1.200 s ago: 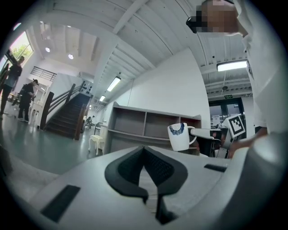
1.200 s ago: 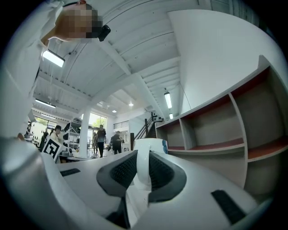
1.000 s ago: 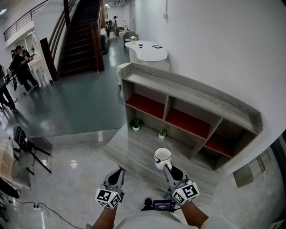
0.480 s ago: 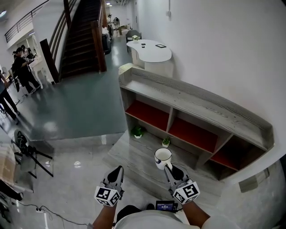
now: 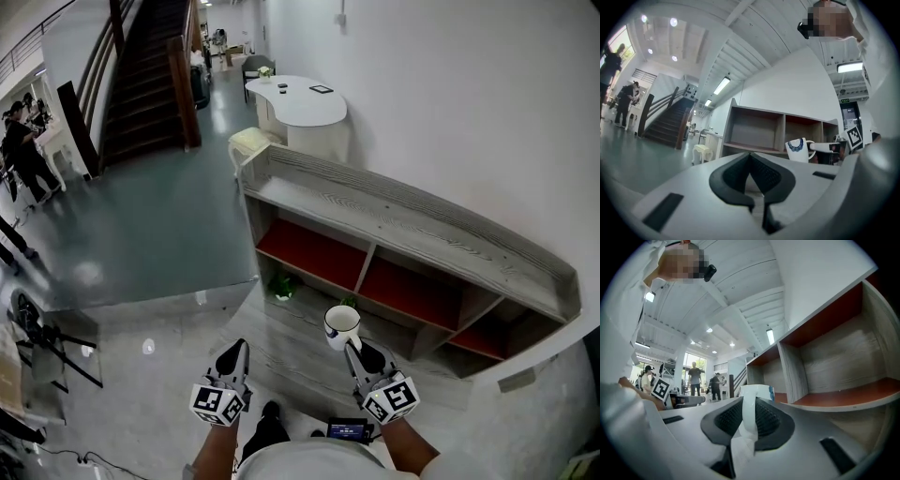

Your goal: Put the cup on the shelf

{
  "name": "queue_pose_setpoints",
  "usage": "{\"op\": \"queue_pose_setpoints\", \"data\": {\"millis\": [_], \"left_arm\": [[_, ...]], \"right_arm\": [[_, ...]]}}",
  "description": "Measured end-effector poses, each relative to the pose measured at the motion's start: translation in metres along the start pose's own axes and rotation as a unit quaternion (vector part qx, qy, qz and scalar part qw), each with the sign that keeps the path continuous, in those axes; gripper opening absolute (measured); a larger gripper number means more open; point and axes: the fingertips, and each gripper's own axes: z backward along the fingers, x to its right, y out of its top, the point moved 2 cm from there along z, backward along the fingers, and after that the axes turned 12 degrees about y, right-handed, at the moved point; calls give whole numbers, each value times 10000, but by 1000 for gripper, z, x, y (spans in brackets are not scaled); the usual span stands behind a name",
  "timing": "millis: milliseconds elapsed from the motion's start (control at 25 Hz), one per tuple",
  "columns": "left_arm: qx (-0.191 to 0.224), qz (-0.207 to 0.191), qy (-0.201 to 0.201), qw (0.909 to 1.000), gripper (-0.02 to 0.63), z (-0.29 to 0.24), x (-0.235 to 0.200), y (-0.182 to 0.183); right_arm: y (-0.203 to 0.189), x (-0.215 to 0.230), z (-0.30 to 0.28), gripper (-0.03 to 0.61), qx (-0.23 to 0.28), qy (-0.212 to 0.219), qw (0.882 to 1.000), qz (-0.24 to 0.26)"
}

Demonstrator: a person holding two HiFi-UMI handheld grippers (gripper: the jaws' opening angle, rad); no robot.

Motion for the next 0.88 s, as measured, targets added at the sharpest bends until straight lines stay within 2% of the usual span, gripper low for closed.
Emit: {"op": "queue_pose_setpoints", "data": {"millis": [480, 880], "left_arm": [[-49, 39, -862, 9963, 9, -80, -60, 19], [-158, 174, -1510, 9883, 9, -117, -75, 17]], "right_arm": [[22, 1, -104, 80, 296, -469, 9980, 296], [45, 26, -160, 80, 590, -1065, 9916, 440]]}}
